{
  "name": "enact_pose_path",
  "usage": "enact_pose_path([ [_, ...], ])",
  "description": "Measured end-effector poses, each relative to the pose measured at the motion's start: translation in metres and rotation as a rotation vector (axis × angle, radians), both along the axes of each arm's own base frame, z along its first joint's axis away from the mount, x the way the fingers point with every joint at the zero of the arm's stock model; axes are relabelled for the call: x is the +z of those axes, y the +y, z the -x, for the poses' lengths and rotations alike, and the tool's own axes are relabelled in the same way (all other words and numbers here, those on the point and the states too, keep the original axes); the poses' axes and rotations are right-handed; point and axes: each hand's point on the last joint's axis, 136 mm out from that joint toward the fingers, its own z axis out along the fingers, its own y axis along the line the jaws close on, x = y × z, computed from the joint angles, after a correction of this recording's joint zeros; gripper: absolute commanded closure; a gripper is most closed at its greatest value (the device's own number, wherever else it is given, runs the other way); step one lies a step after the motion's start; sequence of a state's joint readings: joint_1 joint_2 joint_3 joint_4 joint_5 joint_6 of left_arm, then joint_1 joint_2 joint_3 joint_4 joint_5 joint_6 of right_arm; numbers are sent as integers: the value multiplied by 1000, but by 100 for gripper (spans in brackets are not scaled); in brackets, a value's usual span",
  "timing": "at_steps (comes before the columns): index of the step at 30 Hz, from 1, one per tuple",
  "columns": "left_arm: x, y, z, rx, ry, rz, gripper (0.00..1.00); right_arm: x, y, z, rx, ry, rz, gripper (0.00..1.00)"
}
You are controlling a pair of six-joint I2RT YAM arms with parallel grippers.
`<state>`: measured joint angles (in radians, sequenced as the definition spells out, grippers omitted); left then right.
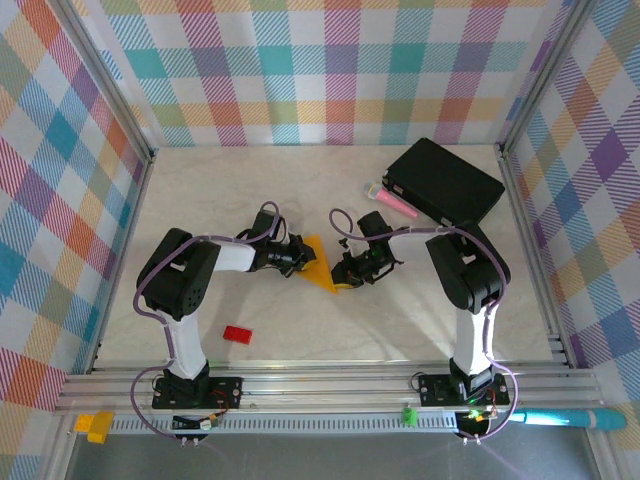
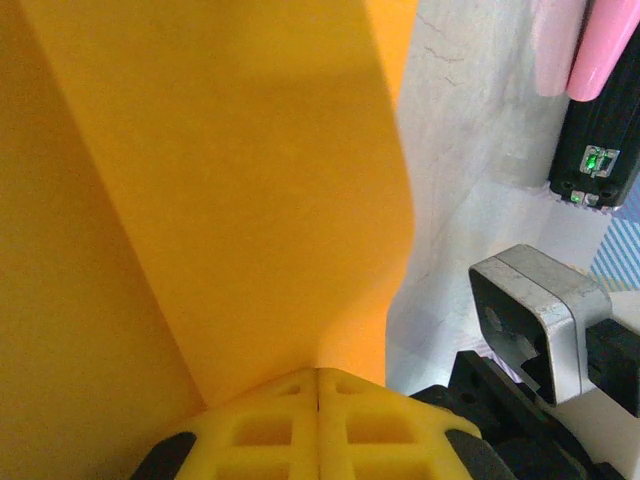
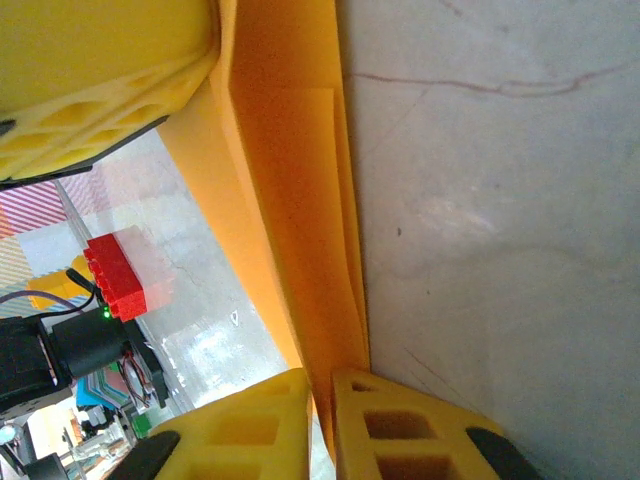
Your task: Fold a paper plane with a square sheet of paper (pick it up from the middle)
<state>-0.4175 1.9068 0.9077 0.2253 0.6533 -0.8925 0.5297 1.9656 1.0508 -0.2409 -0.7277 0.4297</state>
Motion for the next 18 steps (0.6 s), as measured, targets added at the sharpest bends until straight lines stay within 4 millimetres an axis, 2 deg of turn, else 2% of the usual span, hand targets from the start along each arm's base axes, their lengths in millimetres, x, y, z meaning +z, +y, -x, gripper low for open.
enact_pose_path([
  [18, -2, 1, 1, 2, 11, -8, 94, 5, 0, 3, -5, 18, -4, 82],
])
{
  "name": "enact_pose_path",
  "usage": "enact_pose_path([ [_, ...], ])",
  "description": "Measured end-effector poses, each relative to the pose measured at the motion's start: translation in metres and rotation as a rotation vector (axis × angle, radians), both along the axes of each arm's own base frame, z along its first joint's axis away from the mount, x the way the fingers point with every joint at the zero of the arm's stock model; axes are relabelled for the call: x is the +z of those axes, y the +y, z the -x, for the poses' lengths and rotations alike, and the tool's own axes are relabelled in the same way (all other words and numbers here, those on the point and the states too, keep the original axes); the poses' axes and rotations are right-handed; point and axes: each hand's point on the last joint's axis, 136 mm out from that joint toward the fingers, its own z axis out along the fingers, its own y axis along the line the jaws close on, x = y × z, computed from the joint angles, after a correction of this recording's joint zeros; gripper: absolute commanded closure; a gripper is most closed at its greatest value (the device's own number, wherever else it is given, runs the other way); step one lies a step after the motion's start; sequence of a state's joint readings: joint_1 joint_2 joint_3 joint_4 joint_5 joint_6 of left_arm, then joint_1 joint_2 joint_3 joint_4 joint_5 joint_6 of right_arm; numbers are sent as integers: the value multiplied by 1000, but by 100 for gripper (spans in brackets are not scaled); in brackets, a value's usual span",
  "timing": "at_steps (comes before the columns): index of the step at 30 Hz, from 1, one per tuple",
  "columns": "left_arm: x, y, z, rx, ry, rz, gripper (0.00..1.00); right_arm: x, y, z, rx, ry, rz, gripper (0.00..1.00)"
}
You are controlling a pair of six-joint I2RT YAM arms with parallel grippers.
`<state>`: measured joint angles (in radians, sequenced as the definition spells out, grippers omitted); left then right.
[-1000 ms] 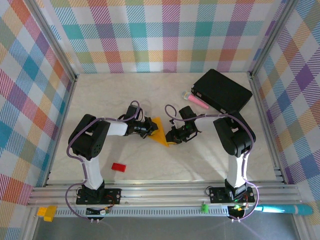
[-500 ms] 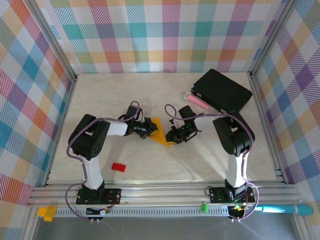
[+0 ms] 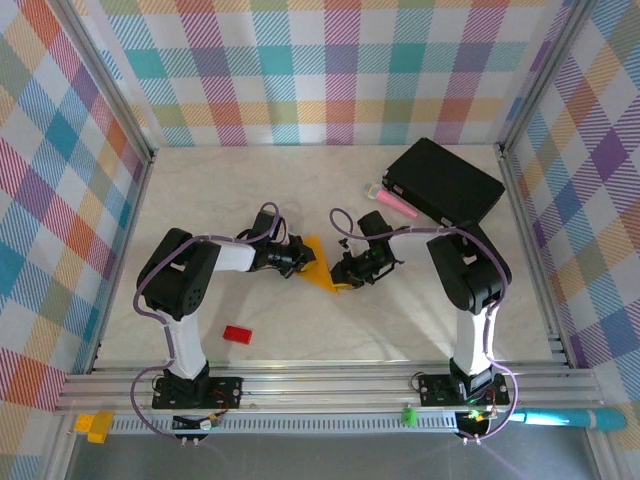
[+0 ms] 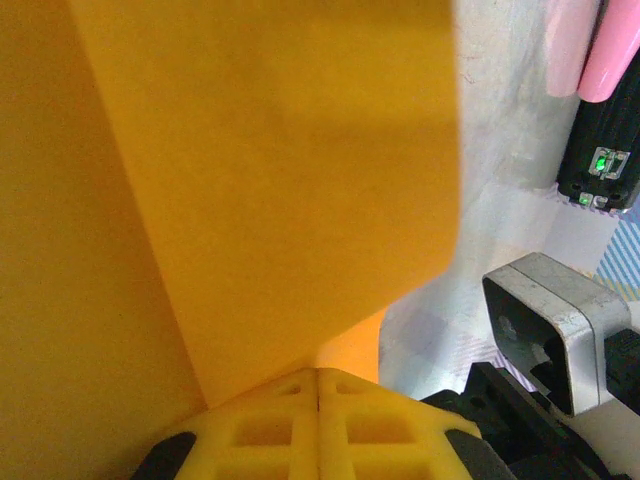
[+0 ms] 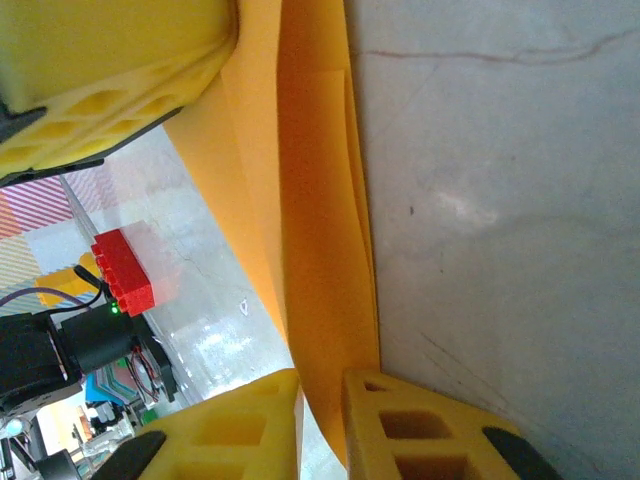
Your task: Fold a paper plane with a square sheet of paper (pick it up from the middle)
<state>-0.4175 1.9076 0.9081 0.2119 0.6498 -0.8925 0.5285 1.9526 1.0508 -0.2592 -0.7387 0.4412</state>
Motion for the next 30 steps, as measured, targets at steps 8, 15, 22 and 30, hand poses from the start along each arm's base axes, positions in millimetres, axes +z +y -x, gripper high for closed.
enact_pose_path([
  [8, 0, 0, 0, 0, 0, 0, 94, -2, -5, 8, 0, 24, 15, 86],
  [15, -1, 0, 0, 0, 3, -1, 94, -4, -6, 8, -4, 24, 23, 84],
  [22, 1, -1, -1, -4, 1, 5, 94, 4, -12, 6, -22, 1, 61, 74],
  [30, 1, -2, -1, -5, 1, 6, 94, 28, -9, -17, -54, -103, 89, 75],
])
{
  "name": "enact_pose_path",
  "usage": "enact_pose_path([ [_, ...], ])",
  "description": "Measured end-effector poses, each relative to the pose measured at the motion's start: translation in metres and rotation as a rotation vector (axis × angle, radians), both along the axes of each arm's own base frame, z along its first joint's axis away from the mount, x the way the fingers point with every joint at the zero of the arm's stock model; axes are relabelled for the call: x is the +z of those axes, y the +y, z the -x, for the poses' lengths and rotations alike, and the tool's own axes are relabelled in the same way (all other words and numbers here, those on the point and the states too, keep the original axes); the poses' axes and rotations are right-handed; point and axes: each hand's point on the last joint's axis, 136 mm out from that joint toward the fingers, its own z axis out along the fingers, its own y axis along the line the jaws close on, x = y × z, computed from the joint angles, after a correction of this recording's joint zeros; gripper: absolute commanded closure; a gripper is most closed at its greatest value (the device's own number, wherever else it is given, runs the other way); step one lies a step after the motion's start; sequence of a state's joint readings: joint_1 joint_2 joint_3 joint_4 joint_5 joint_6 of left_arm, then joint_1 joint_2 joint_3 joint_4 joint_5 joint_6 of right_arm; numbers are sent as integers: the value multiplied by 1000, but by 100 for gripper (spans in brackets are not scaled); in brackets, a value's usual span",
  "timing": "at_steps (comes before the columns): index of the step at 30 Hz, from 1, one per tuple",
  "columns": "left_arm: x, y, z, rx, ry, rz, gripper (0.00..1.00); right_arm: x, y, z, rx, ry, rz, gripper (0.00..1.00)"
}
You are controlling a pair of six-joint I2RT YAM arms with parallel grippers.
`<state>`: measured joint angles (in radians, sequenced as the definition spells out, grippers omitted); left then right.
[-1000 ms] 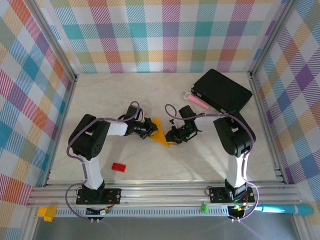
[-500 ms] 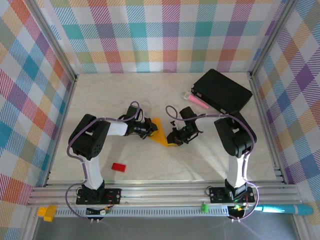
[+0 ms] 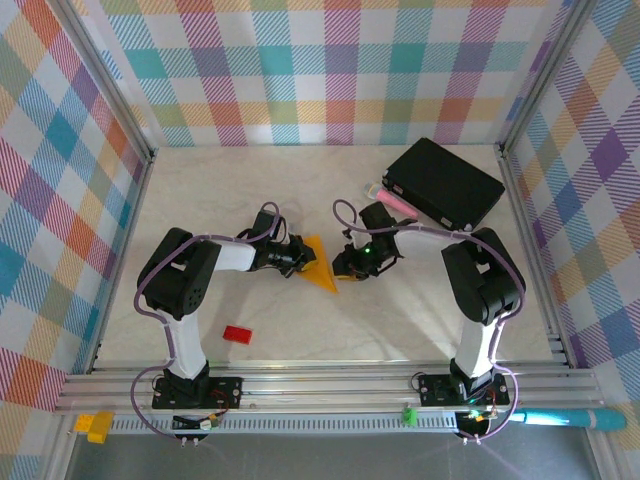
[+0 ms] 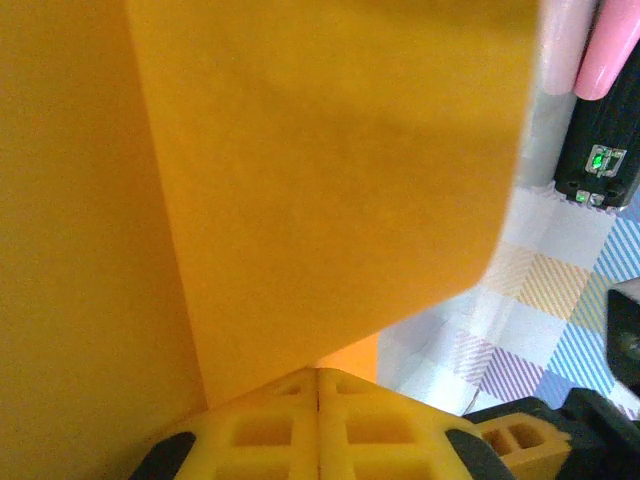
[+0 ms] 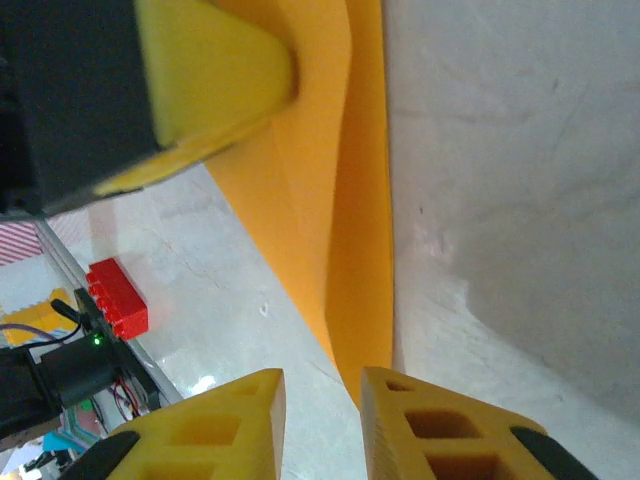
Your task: Fold a paper plane with a square sheet of paper (pick it up from the middle)
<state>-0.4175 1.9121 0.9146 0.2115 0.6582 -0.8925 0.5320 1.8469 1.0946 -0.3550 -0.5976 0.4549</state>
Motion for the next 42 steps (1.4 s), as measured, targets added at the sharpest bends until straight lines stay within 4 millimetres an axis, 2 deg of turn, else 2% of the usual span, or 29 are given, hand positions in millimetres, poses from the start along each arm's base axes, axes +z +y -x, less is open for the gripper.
enact_pose_path([
  [3, 0, 0, 0, 0, 0, 0, 94, 7, 7, -5, 7, -29, -4, 77],
  [8, 0, 0, 0, 0, 0, 0, 94, 20, 32, -3, 62, -68, -28, 80],
  [12, 0, 0, 0, 0, 0, 0, 94, 10, 41, 5, 90, -49, -18, 80],
  [20, -1, 0, 0, 0, 3, -2, 94, -11, 37, 7, 86, -7, 21, 81],
  [42, -3, 0, 0, -3, 12, -10, 94, -23, 34, 7, 80, 6, 50, 82],
])
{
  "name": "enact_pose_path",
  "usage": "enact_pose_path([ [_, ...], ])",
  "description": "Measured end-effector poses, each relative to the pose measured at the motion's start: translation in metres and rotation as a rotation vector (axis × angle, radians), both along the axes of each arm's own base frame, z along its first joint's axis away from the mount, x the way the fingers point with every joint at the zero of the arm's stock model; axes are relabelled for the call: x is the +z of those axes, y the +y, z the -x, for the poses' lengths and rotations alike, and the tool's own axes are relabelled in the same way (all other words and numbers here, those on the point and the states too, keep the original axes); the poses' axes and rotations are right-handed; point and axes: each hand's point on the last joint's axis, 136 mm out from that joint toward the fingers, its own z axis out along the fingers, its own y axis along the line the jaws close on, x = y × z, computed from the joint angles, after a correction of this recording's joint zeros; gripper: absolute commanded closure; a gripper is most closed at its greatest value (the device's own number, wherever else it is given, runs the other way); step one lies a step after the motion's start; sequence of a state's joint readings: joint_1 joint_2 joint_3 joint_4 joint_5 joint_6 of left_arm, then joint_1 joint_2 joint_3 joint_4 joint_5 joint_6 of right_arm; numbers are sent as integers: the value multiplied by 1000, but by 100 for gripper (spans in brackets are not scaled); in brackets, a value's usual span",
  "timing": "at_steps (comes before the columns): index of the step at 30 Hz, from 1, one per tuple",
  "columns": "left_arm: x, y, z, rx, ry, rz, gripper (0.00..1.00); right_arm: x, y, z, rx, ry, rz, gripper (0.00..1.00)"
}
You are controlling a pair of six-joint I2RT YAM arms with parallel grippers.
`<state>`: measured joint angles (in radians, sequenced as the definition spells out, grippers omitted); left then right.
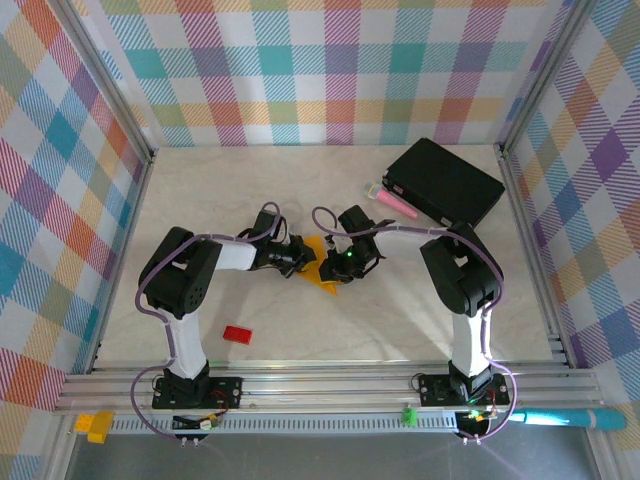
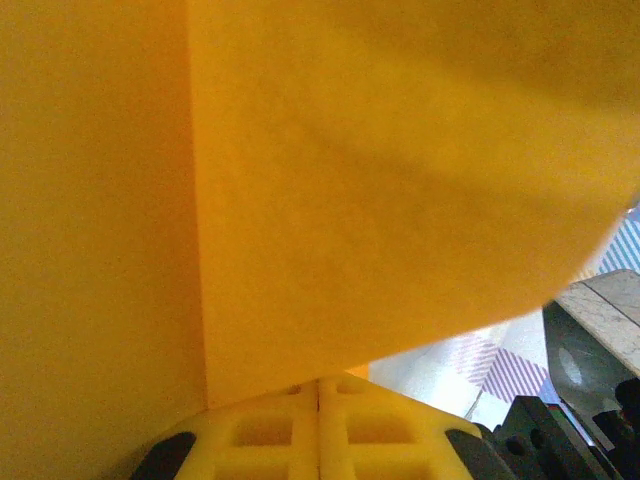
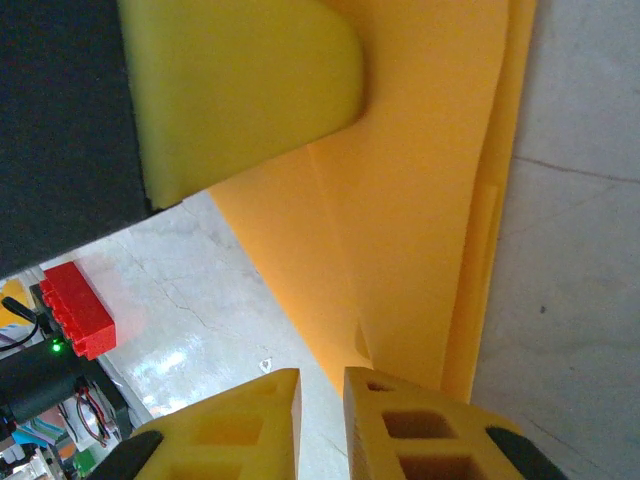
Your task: Fold a paper plane with a square sheet of paper (pick it up from the middle)
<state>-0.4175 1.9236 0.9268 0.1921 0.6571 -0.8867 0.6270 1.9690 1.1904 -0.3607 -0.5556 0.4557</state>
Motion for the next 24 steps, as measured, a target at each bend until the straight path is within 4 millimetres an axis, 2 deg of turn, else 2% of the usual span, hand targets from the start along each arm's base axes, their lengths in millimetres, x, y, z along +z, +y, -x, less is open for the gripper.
enact_pose_path([
  [24, -3, 1, 0, -7, 31, -34, 94, -10, -4, 4, 7, 9, 18, 81],
])
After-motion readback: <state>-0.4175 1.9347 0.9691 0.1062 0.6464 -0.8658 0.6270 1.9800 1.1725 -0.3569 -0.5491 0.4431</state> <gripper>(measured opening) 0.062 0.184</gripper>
